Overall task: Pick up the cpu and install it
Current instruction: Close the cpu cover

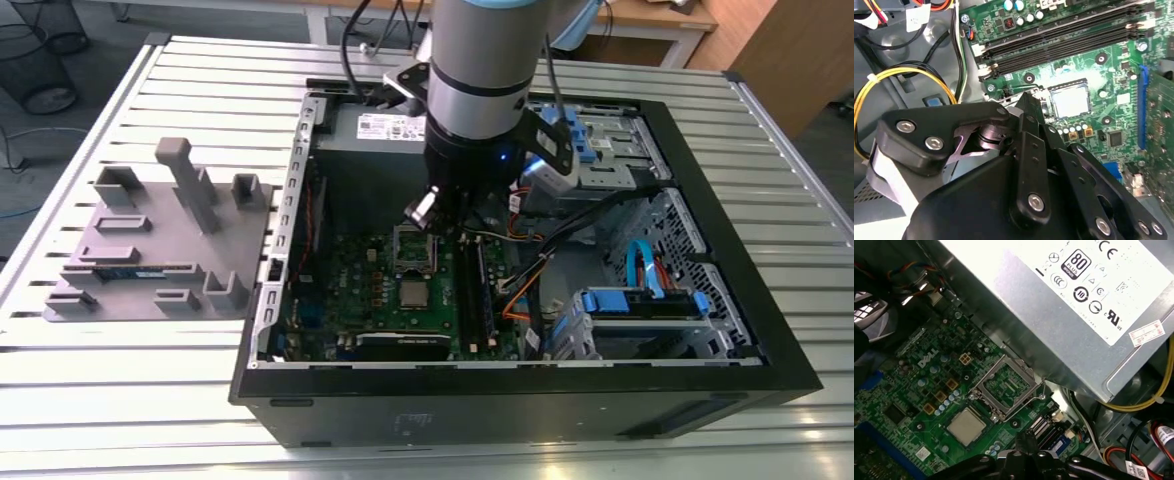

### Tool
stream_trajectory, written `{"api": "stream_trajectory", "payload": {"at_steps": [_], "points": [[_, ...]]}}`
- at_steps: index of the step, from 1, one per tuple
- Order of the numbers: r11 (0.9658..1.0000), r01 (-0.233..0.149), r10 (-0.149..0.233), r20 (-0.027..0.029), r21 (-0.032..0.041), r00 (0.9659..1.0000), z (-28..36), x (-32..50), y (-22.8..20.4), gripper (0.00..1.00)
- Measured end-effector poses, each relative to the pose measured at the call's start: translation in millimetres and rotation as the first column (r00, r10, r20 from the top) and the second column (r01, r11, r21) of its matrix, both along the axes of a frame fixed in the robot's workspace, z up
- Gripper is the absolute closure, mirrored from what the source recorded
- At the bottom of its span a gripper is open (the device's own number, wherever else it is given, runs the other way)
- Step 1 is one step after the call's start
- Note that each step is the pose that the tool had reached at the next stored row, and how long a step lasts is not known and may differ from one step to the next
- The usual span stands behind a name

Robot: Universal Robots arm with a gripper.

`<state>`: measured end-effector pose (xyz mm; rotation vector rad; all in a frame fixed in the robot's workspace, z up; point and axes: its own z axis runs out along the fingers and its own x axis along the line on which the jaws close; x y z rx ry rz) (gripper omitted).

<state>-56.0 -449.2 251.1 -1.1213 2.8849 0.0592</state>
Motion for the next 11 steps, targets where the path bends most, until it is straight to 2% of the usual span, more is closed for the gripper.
{"api": "stream_trajectory", "payload": {"at_steps": [4,11], "points": [[1.0,0.001,-0.001,0.0001,0.0085,1.0,-5.5,0.0,0.0,0.89],[1.0,0.001,-0.001,0.0,0.009,1.0,-6.0,0.0,-0.1,0.89]]}}
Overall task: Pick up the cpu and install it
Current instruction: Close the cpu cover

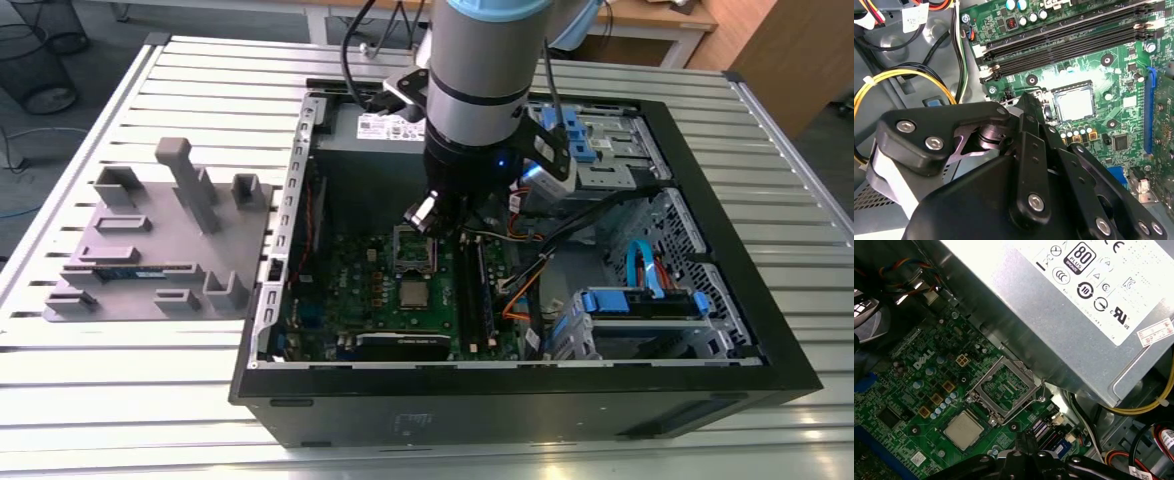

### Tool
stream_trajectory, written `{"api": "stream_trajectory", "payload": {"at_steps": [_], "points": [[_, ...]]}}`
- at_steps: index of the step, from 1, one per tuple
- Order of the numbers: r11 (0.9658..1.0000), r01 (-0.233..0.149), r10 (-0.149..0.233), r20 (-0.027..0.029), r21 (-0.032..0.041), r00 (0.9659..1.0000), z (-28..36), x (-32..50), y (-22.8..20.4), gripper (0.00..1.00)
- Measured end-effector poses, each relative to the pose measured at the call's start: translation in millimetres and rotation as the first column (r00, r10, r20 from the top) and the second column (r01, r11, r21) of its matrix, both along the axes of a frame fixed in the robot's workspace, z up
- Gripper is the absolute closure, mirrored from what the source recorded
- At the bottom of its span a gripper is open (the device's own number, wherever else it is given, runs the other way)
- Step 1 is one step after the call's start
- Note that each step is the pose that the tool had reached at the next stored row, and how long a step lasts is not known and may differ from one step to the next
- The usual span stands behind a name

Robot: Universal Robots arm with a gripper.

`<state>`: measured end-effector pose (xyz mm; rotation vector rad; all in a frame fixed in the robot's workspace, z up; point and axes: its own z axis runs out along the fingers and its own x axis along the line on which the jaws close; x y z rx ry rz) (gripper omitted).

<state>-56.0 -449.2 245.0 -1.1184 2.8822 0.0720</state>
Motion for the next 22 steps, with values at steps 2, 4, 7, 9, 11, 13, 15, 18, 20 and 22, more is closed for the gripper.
{"api": "stream_trajectory", "payload": {"at_steps": [2,4,7,9,11,13,15,18,20,22], "points": [[1.0,0.0,0.0,0.0006,0.0071,1.0,-1.4,0.0,0.0,0.89],[0.9999,0.0,0.0,0.0017,0.0119,1.0,-2.7,0.0,0.0,0.89],[0.9999,0.0,0.0,0.0018,0.0132,1.0,-3.3,0.0,0.0,0.89],[0.9999,0.0,0.0,0.0018,0.0138,1.0,-3.4,0.0,0.0,0.89],[0.9999,0.0,0.0,0.0017,0.0139,1.0,-3.5,0.0,0.0,0.89],[0.9999,0.0,0.0,0.0018,0.0139,1.0,-3.5,0.0,0.0,0.89],[0.9999,0.0,0.0,0.0018,0.0139,1.0,-3.5,0.0,0.0,0.89],[0.9999,0.0,0.0,0.0017,0.014,1.0,-3.5,0.0,0.0,0.89],[0.9999,0.0,0.0,0.0022,0.0172,1.0,-3.5,0.0,-0.1,0.89],[0.9996,0.0,0.0,0.0052,0.0283,1.0,-3.6,0.0,0.0,0.89]]}}
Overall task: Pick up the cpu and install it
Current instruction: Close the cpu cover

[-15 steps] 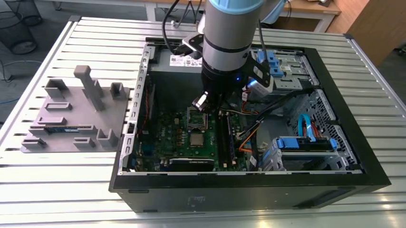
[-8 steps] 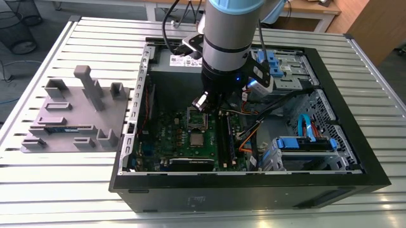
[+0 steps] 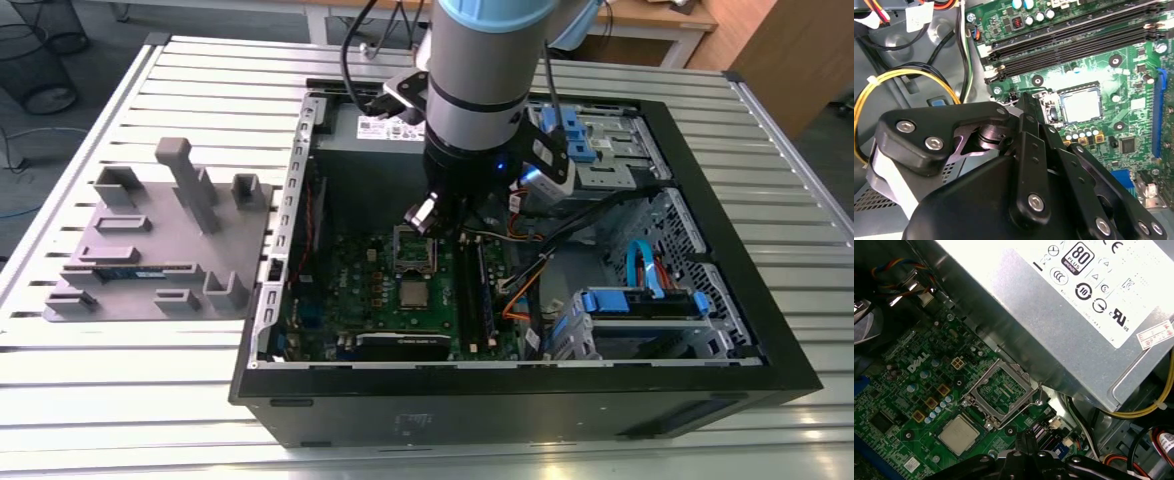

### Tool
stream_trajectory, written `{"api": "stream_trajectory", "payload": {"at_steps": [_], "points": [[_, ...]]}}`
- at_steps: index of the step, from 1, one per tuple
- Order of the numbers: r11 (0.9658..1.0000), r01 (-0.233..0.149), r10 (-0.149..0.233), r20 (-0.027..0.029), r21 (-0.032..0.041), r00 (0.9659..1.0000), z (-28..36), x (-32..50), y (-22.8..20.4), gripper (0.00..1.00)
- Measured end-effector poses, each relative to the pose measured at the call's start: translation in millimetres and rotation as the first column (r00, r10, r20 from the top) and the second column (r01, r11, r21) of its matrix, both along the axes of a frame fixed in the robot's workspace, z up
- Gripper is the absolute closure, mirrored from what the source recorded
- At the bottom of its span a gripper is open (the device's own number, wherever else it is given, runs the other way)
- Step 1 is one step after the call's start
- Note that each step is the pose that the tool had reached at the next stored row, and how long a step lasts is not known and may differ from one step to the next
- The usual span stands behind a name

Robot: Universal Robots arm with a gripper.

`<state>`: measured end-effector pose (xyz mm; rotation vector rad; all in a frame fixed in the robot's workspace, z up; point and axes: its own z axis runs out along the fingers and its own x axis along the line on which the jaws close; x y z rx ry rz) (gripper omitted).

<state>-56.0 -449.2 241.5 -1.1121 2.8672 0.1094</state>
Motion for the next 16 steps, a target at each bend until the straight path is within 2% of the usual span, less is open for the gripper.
{"api": "stream_trajectory", "payload": {"at_steps": [2,3,7,9,14,16], "points": [[1.0,0.0,0.0,0.002,0.0097,1.0,-0.2,0.0,0.0,0.89],[0.9999,0.0,0.0,0.0027,0.0118,1.0,-0.6,0.0,0.0,0.89],[0.9999,0.0,0.0,0.003,0.012,1.0,-6.1,0.0,0.2,0.89],[0.9999,0.0,0.0,0.0031,0.012,1.0,-8.6,0.1,1.5,0.89],[0.9999,0.0,0.0,0.003,0.0119,1.0,-12.2,1.0,8.4,0.89],[0.9999,0.0,0.0,0.0031,0.012,1.0,-13.3,1.2,13.0,0.89]]}}
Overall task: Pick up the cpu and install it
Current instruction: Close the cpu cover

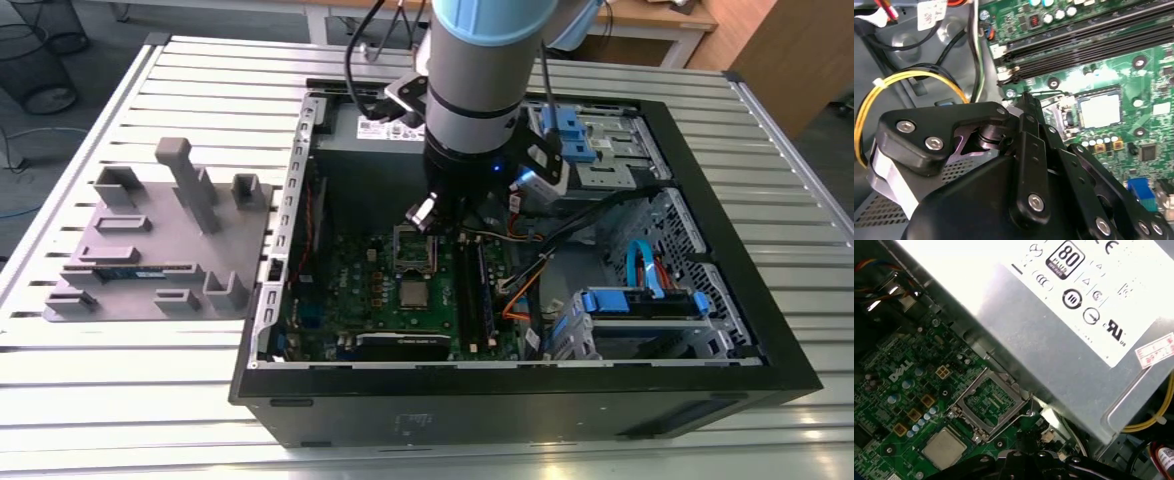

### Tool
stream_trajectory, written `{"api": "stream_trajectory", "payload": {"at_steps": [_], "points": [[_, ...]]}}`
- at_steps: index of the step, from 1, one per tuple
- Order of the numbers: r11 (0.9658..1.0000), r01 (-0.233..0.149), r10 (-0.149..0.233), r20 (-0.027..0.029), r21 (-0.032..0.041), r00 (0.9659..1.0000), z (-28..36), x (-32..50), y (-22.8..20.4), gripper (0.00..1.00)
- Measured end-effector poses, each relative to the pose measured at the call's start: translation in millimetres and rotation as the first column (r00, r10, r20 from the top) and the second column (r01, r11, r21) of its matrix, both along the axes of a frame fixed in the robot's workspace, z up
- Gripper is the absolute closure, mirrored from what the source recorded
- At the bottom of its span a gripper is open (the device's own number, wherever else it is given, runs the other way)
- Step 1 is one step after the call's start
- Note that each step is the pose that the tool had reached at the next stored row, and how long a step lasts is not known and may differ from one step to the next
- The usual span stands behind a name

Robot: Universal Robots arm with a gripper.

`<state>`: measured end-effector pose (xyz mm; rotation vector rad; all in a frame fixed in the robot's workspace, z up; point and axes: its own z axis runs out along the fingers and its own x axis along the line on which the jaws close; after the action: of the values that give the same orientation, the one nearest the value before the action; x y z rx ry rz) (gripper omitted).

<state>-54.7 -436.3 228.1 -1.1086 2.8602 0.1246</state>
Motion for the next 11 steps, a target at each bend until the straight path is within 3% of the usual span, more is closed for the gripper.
{"api": "stream_trajectory", "payload": {"at_steps": [5,11], "points": [[1.0,0.0,0.0,0.0001,0.0003,1.0,-5.2,0.4,8.2,0.89],[1.0,0.001,-0.001,-0.0001,-0.0001,1.0,-12.4,2.0,11.0,0.89]]}}
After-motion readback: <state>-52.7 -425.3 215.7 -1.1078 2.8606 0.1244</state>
